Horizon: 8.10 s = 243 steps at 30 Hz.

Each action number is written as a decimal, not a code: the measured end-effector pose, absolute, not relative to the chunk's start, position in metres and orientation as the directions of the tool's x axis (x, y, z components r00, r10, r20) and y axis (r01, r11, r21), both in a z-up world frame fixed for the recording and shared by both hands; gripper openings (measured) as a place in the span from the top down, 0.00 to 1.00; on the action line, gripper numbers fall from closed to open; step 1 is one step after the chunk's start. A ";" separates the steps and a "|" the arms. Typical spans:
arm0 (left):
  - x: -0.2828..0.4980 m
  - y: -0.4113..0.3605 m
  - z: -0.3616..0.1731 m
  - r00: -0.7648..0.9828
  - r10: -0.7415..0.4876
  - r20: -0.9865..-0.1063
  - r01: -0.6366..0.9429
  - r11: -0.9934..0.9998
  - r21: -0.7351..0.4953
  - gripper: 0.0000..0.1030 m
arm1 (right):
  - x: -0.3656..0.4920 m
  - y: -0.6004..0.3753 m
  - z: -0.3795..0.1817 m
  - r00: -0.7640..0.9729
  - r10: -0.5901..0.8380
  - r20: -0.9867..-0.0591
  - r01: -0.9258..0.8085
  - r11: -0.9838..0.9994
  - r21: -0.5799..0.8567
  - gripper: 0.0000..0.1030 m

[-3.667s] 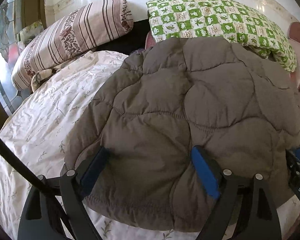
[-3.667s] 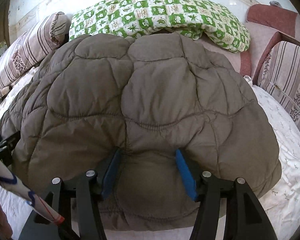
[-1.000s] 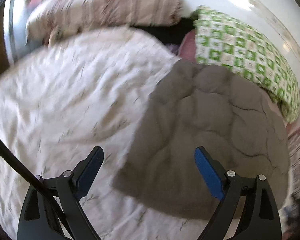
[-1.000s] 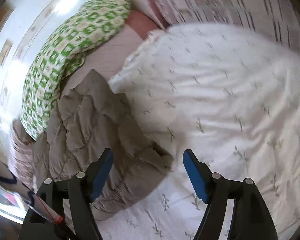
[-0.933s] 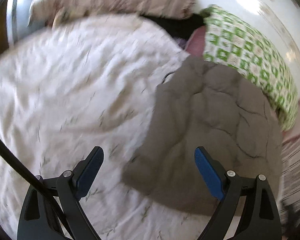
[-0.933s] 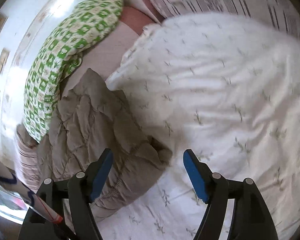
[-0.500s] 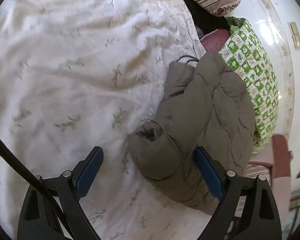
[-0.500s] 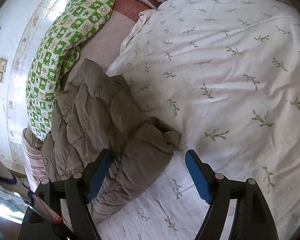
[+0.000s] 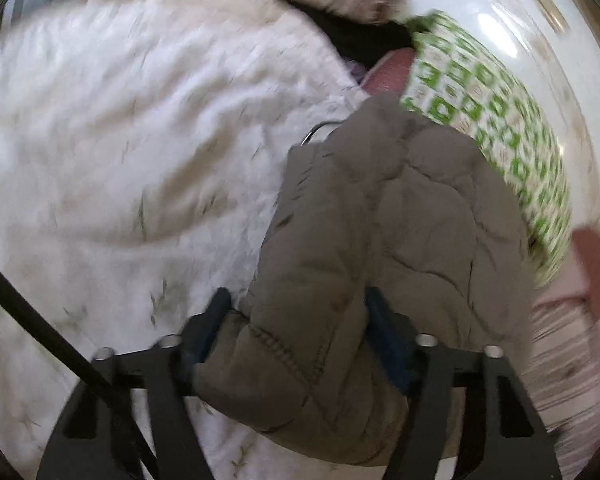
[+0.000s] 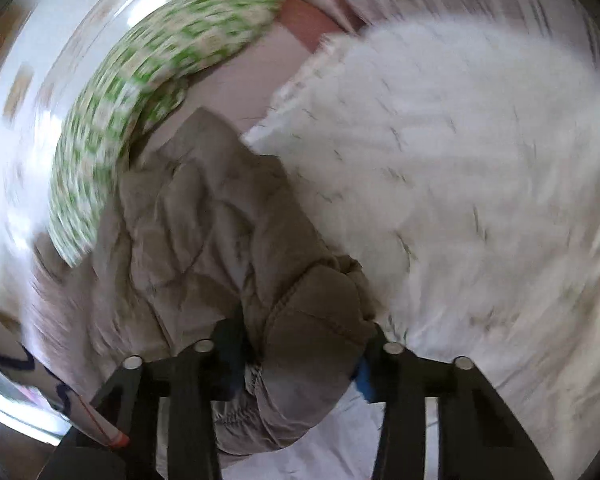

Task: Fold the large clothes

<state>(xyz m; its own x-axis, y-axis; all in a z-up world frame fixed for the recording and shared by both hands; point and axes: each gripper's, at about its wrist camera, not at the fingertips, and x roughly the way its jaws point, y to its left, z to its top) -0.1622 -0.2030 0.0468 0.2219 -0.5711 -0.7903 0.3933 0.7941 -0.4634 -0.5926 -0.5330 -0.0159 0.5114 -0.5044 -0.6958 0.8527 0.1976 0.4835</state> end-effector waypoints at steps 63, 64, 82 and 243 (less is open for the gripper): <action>-0.318 -0.045 0.129 0.592 -0.377 -0.712 0.433 0.894 -0.114 0.26 | -0.668 -0.277 0.076 0.296 -0.822 -0.487 0.887 0.425 -0.179 0.29; -0.324 -0.045 0.135 0.612 -0.378 -0.694 0.435 0.895 -0.104 0.26 | -0.668 -0.273 0.080 0.323 -0.821 -0.471 0.883 0.441 -0.163 0.29; -0.427 -0.146 0.138 0.531 -0.536 -0.656 0.736 0.675 0.045 0.25 | -0.576 -0.239 0.053 0.532 -0.621 -0.576 0.689 0.713 -0.132 0.58; -0.386 -0.119 0.125 0.545 -0.446 -0.710 0.655 0.755 0.029 0.15 | -0.541 -0.254 0.025 0.448 -0.621 -0.643 0.700 0.691 -0.180 0.33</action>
